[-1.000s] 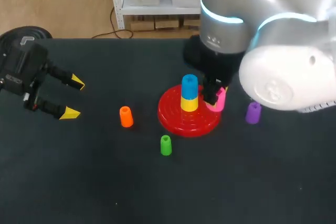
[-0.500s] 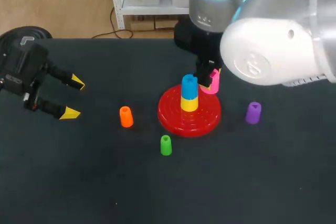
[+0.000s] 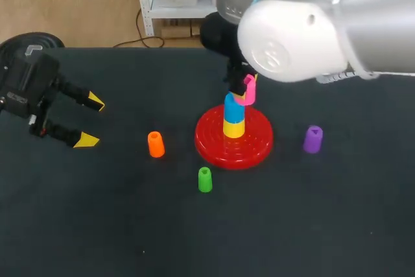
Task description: Pick up and stack the cylinders on the red base in this order: pink,purple,orange,green
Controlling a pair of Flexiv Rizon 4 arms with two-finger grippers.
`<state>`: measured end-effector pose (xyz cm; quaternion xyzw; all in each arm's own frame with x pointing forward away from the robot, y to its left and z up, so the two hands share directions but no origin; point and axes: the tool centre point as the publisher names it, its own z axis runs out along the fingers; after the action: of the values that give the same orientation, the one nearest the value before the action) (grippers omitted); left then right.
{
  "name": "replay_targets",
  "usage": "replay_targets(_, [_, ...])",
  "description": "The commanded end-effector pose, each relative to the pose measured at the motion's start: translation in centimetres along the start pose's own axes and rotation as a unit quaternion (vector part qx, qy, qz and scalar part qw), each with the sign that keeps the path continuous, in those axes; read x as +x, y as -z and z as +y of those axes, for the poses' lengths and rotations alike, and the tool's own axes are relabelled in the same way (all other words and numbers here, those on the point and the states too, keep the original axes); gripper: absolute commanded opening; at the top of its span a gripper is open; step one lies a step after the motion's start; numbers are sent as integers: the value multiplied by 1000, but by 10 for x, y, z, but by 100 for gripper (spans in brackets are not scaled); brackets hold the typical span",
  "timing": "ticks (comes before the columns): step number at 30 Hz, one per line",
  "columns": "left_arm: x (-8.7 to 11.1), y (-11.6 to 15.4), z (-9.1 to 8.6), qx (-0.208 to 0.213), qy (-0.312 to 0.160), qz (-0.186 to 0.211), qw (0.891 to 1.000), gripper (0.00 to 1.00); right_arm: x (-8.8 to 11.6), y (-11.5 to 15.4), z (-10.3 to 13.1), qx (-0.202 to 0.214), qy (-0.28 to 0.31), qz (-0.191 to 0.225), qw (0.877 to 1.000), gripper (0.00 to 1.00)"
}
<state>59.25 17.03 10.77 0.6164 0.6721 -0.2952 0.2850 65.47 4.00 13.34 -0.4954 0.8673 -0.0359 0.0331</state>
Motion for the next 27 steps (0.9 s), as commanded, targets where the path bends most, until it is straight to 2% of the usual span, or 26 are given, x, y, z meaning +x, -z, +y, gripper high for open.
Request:
replay_targets(1, [1, 0, 0, 0, -1, -1, 1000, 100, -10, -2, -5, -6, 4, 10, 1000, 0])
replay_targets(27, [1, 0, 0, 0, -1, -1, 1000, 100, -18, -15, 3, -13, 19, 22, 1000, 0])
